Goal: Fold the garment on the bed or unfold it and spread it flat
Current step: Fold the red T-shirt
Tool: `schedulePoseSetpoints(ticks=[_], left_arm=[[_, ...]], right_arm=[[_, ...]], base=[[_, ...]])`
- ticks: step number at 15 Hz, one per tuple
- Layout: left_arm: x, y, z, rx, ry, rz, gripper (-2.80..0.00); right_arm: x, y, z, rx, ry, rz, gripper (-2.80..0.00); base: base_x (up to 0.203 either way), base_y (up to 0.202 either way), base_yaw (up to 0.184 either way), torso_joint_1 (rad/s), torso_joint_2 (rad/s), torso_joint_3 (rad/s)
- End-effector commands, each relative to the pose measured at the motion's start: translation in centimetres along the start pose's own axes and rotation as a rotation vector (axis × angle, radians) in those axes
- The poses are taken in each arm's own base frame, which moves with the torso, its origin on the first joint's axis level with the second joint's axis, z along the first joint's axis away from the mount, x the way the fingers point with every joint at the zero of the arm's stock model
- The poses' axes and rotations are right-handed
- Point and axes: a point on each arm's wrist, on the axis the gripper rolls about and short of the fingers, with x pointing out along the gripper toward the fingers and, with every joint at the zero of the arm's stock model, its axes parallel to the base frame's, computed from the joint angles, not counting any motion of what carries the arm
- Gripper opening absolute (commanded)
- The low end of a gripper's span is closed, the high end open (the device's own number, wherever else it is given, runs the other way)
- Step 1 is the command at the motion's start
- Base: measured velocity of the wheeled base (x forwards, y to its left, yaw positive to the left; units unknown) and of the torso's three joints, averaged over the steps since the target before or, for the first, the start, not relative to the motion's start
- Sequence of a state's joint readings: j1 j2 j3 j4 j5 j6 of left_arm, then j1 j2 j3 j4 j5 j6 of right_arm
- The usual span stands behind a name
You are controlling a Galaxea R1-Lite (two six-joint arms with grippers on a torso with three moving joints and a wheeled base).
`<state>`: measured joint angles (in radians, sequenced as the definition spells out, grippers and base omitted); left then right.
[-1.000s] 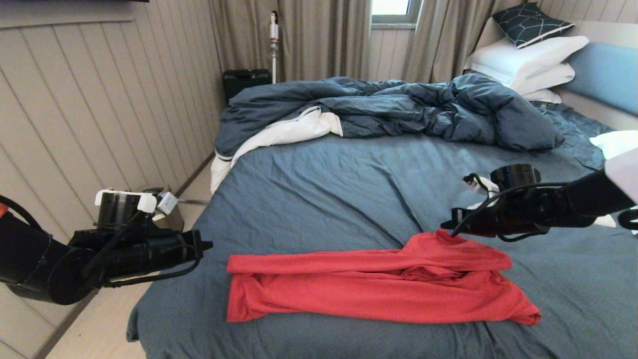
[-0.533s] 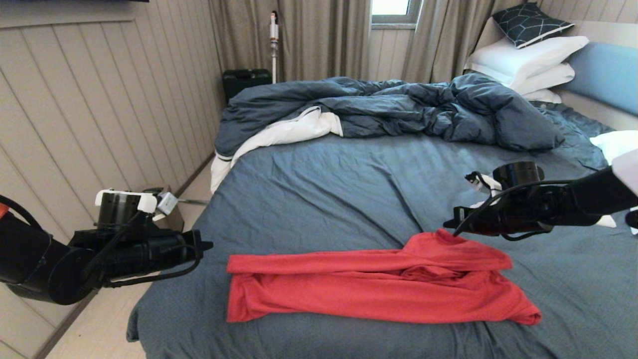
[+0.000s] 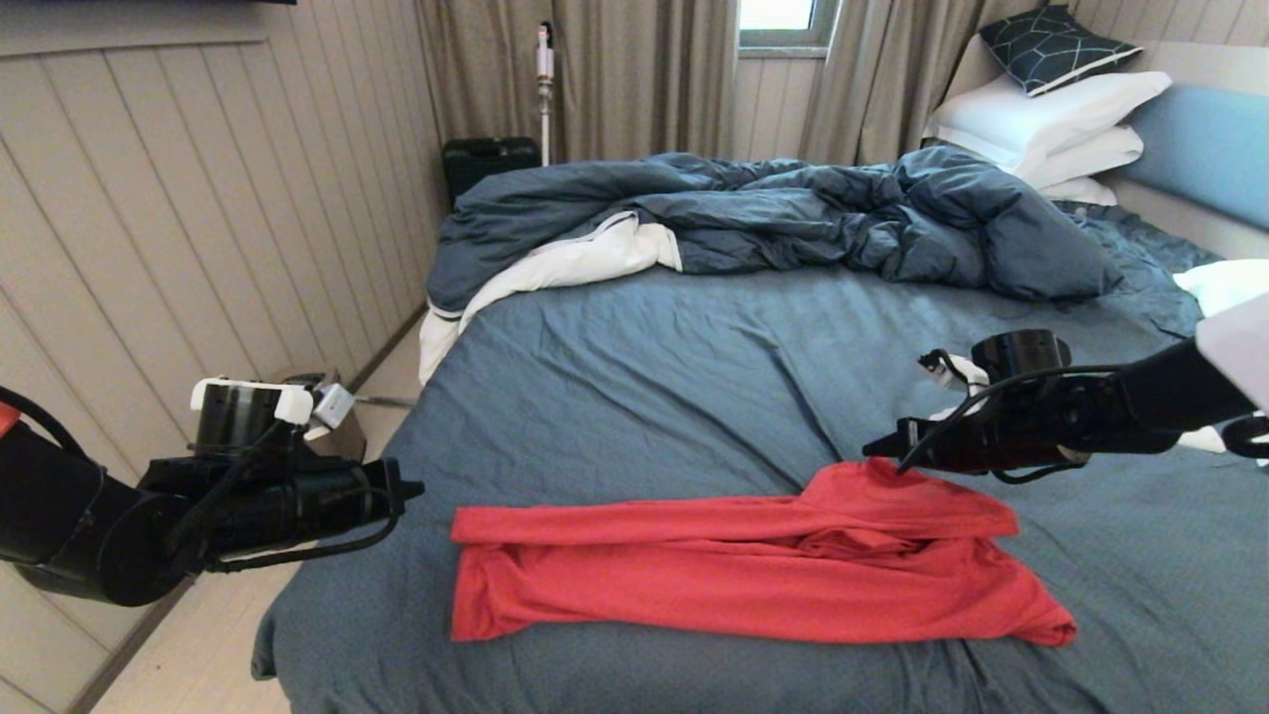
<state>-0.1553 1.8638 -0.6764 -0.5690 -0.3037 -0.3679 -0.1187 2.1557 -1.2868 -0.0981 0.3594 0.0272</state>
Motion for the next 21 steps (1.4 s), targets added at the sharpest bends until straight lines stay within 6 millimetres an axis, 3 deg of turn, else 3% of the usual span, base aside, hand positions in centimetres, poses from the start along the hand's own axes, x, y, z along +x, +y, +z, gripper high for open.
schedulePoseSetpoints(ticks=[1, 3, 4, 5, 15, 21], left_arm=[[0.2, 0.1, -0.1, -0.003, 0.004, 0.000, -2.80], [0.3, 0.2, -0.1, -0.004, 0.007, 0.002, -2.80], [0.4, 0.1, -0.2, -0.004, 0.009, 0.001, -2.80], [0.4, 0.1, -0.2, -0.004, 0.009, 0.001, -2.80], [0.5, 0.2, -0.3, -0.007, 0.018, 0.001, -2.80], [0.3, 0.2, -0.5, -0.006, 0.020, 0.001, -2.80]], right_arm=[[0.5, -0.2, -0.3, 0.005, 0.012, 0.003, 0.00], [0.6, -0.1, -0.5, 0.005, 0.020, 0.004, 0.00], [0.6, -0.1, -0.6, 0.006, 0.024, 0.004, -2.62], [0.5, -0.1, -0.6, 0.005, 0.023, 0.003, -2.80], [0.0, -0.1, -0.5, 0.003, 0.013, -0.001, -2.80], [-6.6, 2.8, 2.2, -0.050, -0.133, 0.010, -2.80]], base=[[0.000, 0.000, 0.000, 0.000, 0.00, 0.000], [0.000, 0.000, 0.000, 0.000, 0.00, 0.000], [0.000, 0.000, 0.000, 0.000, 0.00, 0.000], [0.000, 0.000, 0.000, 0.000, 0.00, 0.000], [0.000, 0.000, 0.000, 0.000, 0.00, 0.000], [0.000, 0.000, 0.000, 0.000, 0.00, 0.000]])
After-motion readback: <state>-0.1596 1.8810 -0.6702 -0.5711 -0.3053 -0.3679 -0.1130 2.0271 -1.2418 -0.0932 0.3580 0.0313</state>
